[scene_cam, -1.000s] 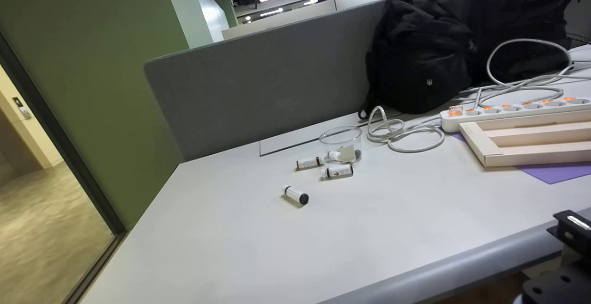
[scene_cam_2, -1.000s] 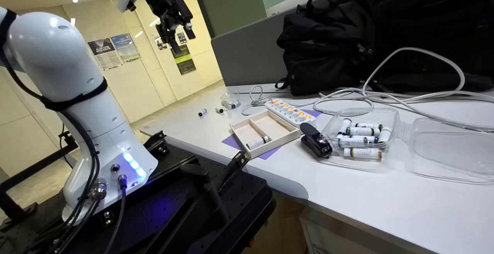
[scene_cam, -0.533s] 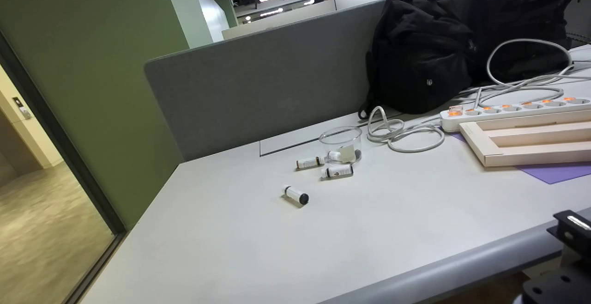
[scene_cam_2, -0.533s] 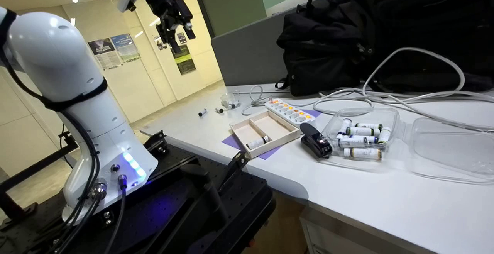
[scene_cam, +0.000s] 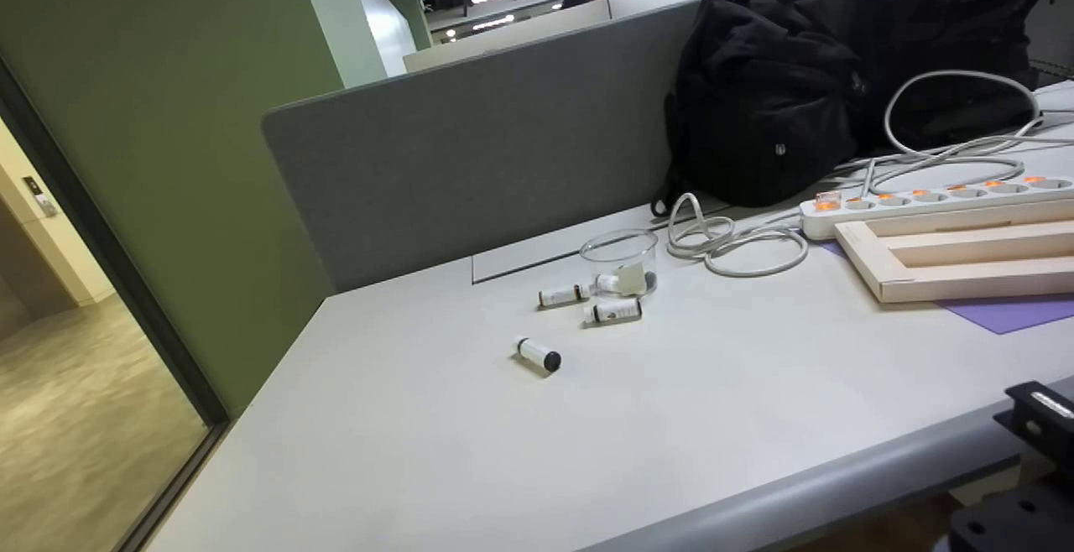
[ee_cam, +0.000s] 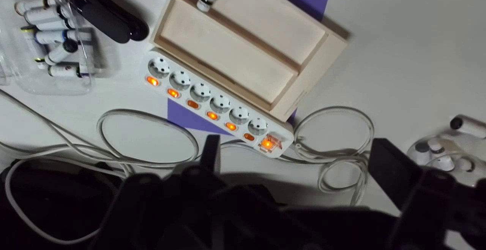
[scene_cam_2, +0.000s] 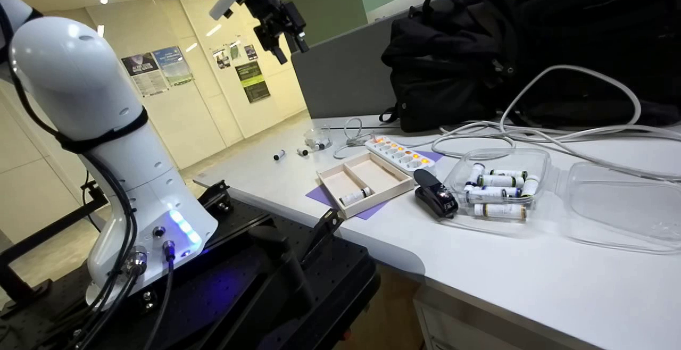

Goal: Turn on the third switch from the right

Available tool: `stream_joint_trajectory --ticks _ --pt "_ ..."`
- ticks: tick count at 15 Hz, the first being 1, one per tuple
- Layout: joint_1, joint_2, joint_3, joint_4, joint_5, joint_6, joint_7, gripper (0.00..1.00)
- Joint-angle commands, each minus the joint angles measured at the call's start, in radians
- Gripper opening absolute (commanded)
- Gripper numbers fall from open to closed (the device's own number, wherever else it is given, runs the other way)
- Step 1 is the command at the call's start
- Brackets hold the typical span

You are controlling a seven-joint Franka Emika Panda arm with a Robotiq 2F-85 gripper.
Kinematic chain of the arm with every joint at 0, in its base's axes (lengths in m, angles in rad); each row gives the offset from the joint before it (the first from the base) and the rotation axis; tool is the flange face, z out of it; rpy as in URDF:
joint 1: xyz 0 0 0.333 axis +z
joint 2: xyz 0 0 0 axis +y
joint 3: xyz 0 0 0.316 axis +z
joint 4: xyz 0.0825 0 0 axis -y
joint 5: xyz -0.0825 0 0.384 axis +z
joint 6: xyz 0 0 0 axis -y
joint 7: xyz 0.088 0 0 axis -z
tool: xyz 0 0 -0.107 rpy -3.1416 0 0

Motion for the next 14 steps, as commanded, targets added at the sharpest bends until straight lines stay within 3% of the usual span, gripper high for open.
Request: stream_joint_trajectory --ticks 1,2,3,5,13,14 --pt "-0.023 0.257 -0.025 0.147 0.015 0.091 0.016 1.0" --pt "-0.038 0.321 -0.025 0.191 0.007 0.093 0.034 1.0" --pt "-0.022 0.185 -0.021 0.084 0.007 0.092 0.004 1.0" --pt "-0.028 0.248 -0.023 0.11 0.006 0.104 -0.001 1.0" --pt "-0.024 0.203 -0.019 0.092 0.005 0.098 -0.001 1.0" --pt "-0.069 0.235 -0.03 0.11 -0.005 0.191 0.071 1.0"
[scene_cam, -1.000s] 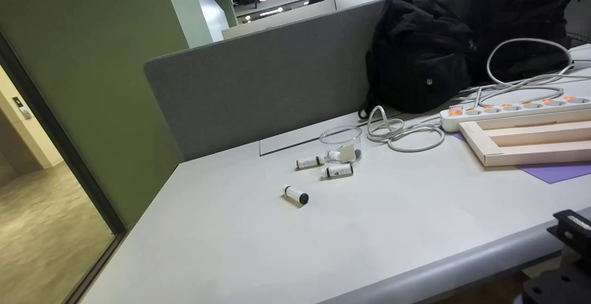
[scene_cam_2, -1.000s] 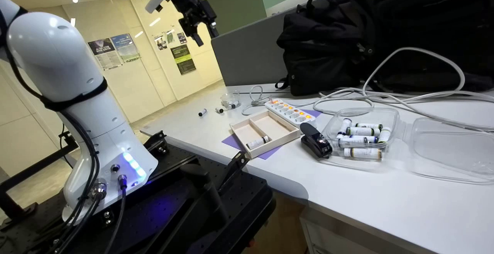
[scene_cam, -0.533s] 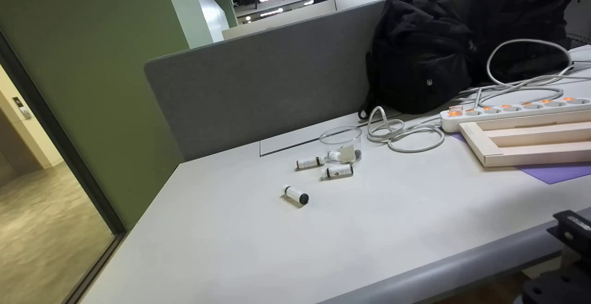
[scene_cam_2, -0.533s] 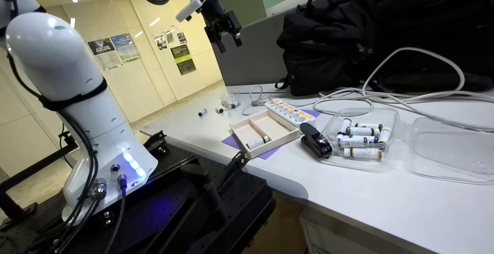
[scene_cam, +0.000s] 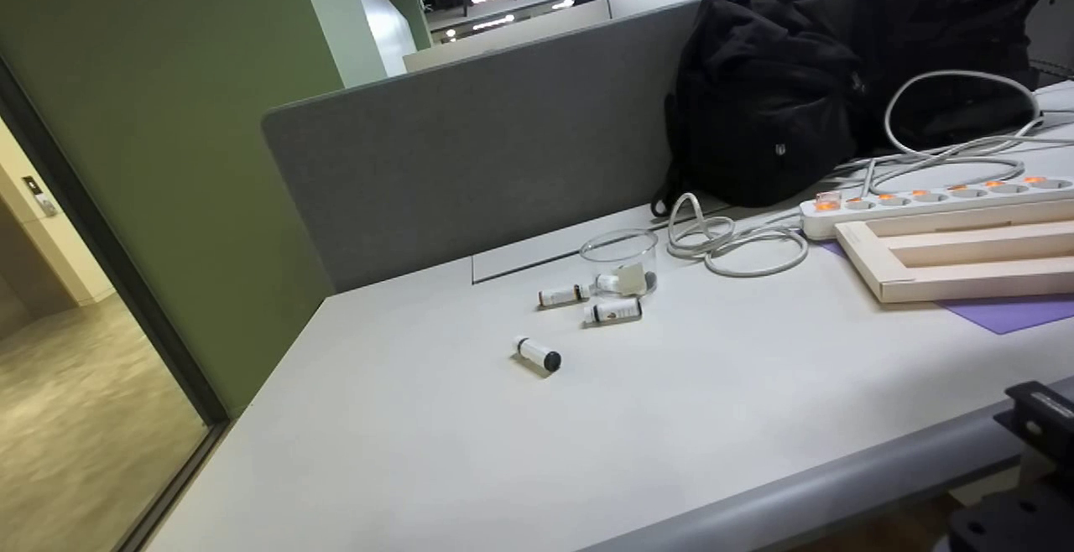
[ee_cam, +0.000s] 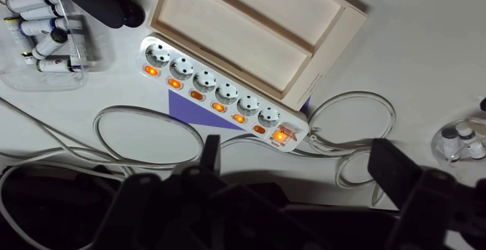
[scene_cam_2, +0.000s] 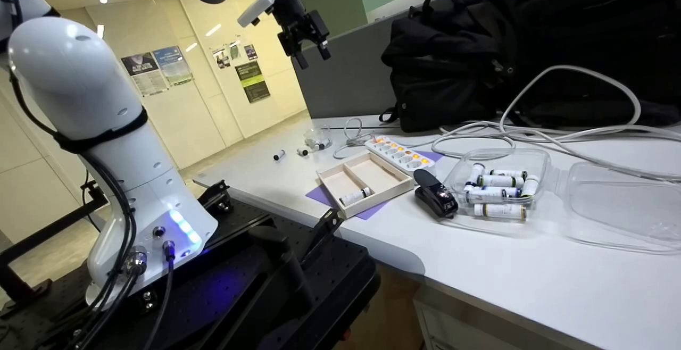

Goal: Turn on the third switch from the right

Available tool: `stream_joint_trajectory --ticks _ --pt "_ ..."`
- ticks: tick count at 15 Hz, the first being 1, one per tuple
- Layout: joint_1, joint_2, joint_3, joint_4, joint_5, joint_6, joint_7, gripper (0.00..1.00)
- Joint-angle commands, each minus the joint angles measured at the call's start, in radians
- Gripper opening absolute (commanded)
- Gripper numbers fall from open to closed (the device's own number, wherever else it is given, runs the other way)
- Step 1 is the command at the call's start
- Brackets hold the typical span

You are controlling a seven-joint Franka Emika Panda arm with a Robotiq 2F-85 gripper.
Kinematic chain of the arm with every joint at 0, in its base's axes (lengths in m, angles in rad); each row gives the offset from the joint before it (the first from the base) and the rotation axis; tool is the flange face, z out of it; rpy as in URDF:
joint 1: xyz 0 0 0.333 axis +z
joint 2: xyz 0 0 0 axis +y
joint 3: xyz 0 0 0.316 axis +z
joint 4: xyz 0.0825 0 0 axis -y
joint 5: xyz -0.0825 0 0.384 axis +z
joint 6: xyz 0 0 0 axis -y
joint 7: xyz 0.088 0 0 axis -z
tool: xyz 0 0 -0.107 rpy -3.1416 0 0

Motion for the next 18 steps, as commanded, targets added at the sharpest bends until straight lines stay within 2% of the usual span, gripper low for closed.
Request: stream_joint_trajectory --ticks 1,3,4,6,8,10,11,12,13,15,16,18 --pt "-0.048 0.062 -0.043 0.055 0.025 0.085 0.057 1.0" --pt "-0.086 0.154 -0.094 0.124 0.06 0.142 0.041 0.99" --pt "-0.104 0.218 -0.118 0.162 0.075 0.183 0.045 0.75" --pt "-0.13 0.326 -0.157 0.225 0.119 0.248 0.063 0.71" --pt "-0.142 0.422 -0.177 0.261 0.165 0.312 0.056 0.55" --pt "-0.148 0.505 -0.177 0.303 0.198 0.297 0.044 0.4" --pt "-0.151 0.539 -0.171 0.326 0.215 0.258 0.039 0.34" --pt "-0.148 0.567 -0.174 0.353 0.186 0.162 0.06 0.26" --pt "-0.152 0.507 -0.174 0.278 0.187 0.263 0.032 0.45" --pt "-0.151 0.562 -0.171 0.316 0.186 0.207 0.033 0.31" --pt "-0.151 0.572 -0.171 0.326 0.186 0.202 0.034 0.27" --pt "-0.151 0.574 -0.171 0.334 0.186 0.192 0.033 0.26"
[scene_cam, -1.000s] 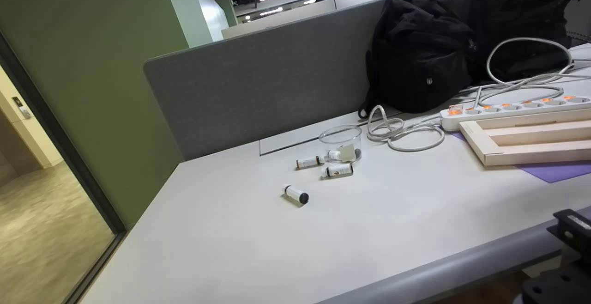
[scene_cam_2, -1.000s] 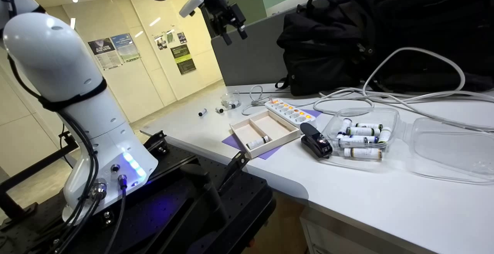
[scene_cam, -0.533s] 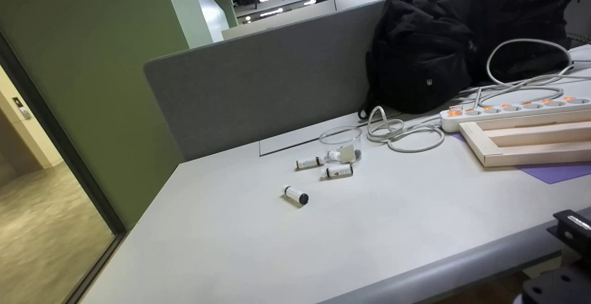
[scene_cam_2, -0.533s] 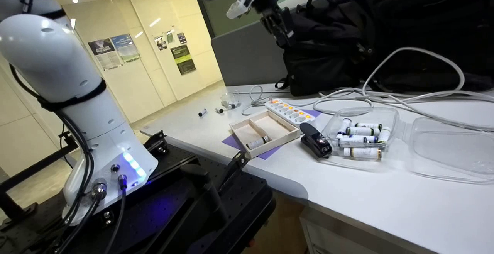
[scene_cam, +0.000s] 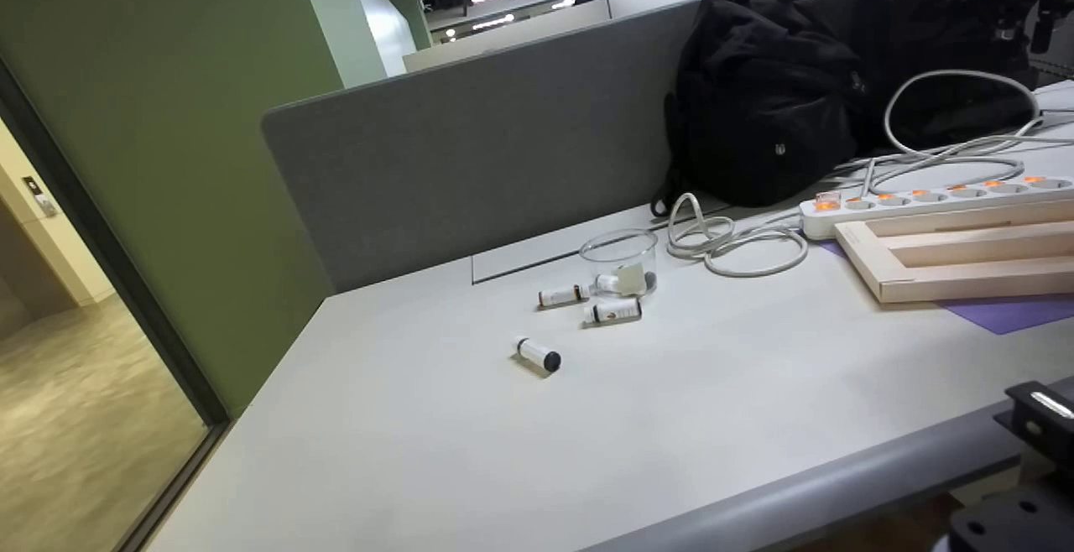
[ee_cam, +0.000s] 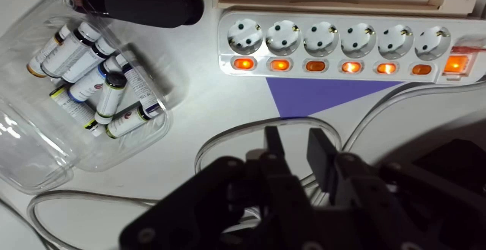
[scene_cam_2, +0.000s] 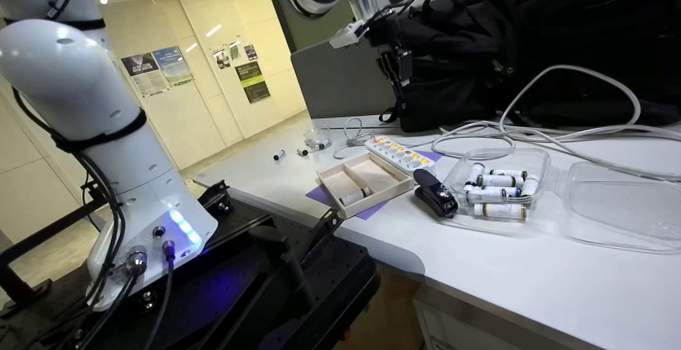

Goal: Turn on the third switch from the right

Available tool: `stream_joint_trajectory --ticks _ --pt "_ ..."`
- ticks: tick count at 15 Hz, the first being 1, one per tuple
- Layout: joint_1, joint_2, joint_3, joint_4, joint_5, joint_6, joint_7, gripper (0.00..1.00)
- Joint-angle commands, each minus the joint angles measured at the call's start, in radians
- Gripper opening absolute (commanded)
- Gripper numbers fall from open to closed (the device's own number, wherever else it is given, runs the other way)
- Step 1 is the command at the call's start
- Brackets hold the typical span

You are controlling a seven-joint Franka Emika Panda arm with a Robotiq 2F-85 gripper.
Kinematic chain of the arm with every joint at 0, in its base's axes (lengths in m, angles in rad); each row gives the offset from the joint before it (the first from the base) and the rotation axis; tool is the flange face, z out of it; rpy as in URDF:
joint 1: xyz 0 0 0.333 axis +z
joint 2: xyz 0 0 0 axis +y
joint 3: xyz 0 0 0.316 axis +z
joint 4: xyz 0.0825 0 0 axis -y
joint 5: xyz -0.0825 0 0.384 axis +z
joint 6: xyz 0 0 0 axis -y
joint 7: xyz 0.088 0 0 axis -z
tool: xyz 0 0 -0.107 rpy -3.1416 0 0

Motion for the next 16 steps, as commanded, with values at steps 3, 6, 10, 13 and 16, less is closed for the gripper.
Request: stream_joint_trajectory --ticks 3,6,10,13,16 --pt "-0.004 -0.002 0.004 0.003 -0.004 -0.005 0.003 0.07" --pt "0.006 0.068 0.027 0.06 0.024 0.011 0.024 0.0" --pt "0.05 0.172 0.027 0.115 -0.029 0.056 0.094 0.0" --pt "0.088 0.269 0.015 0.184 -0.057 0.024 0.135 0.0" --pt "0.123 0.352 -0.008 0.247 -0.089 0.001 0.187 0.0"
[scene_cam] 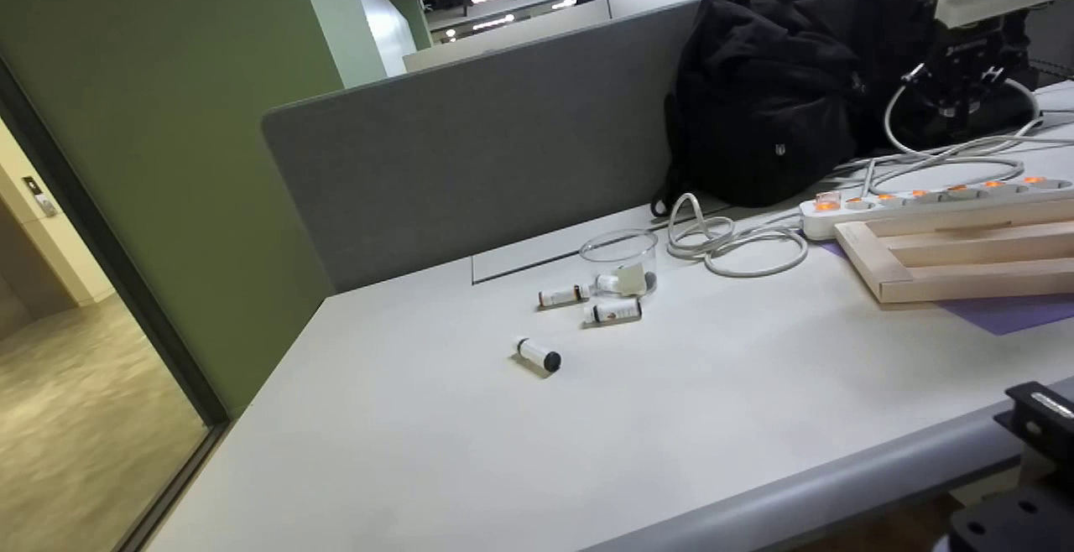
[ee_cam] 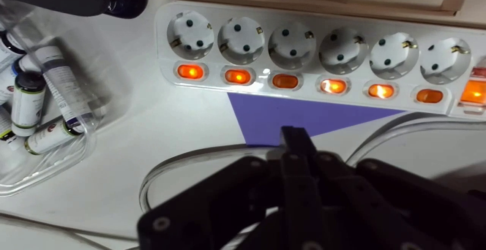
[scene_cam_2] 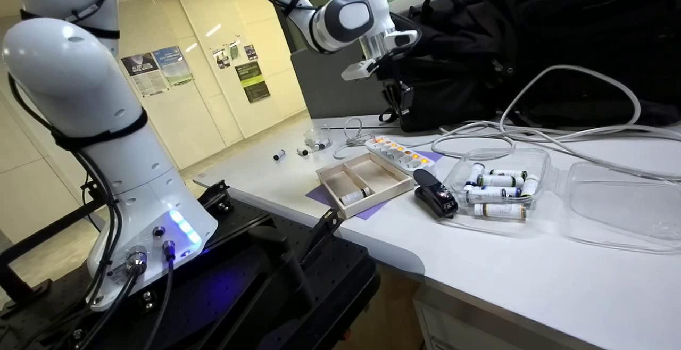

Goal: Turn on the third switch from the right

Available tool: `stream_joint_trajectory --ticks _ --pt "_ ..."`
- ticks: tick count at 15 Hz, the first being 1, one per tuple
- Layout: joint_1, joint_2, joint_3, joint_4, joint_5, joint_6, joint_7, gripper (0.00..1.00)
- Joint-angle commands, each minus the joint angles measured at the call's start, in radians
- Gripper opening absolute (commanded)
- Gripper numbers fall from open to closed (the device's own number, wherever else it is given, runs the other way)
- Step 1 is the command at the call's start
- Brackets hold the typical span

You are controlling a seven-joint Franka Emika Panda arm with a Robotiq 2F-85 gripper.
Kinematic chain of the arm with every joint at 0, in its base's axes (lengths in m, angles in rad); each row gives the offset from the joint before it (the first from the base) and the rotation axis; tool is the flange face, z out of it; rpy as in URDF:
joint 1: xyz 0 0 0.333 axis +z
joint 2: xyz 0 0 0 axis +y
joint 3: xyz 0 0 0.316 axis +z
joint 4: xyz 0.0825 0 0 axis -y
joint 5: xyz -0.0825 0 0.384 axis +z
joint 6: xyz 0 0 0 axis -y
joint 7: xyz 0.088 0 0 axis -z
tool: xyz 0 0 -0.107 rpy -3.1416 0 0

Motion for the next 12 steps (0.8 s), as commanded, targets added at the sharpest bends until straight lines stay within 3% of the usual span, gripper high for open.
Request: stream_joint_trajectory --ticks 1,12 --pt "0.037 0.106 -0.032 0.111 -0.044 -0.049 0.08 0.0" --pt "0.062 0.259 -0.044 0.268 -0.064 -0.243 0.095 0.0"
